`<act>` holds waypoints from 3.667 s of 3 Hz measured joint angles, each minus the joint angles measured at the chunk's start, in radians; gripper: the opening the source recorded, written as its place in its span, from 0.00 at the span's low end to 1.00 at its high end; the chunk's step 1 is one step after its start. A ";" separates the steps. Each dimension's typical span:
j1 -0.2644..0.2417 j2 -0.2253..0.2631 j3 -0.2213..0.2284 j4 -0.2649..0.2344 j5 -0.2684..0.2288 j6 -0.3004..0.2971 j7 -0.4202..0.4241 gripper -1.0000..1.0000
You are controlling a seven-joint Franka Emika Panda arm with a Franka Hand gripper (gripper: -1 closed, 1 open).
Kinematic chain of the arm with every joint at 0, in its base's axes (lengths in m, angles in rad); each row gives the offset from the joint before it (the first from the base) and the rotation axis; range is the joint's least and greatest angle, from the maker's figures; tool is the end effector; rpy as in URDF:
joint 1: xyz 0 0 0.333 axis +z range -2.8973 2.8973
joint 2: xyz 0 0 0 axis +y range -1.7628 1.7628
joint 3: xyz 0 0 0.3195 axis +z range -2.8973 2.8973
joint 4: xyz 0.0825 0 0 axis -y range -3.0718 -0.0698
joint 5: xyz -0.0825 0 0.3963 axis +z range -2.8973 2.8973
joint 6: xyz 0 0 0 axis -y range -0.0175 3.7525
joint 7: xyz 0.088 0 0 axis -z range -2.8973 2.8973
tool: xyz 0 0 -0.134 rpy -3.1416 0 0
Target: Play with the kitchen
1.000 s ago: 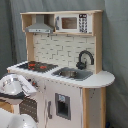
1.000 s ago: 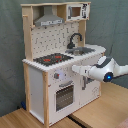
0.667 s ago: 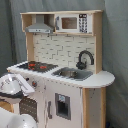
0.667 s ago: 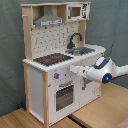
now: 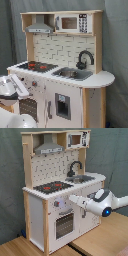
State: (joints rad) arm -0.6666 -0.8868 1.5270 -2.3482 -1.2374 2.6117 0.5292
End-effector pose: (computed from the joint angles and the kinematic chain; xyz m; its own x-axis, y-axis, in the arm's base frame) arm 0.3471 0.4123 0.3389 0.1430 0.9555 -0.2581 0.1099 0.2438 0.9636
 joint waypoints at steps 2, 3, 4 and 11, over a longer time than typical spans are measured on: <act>0.010 -0.018 0.055 0.000 0.000 -0.091 0.207 1.00; 0.009 -0.028 0.085 0.000 0.000 -0.127 0.298 1.00; 0.006 -0.040 0.114 0.000 0.000 -0.160 0.393 1.00; -0.117 -0.162 0.263 0.050 0.000 -0.213 1.134 1.00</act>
State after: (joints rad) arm -0.7840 -1.0493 1.7897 -2.2978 -1.2371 2.3982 1.6631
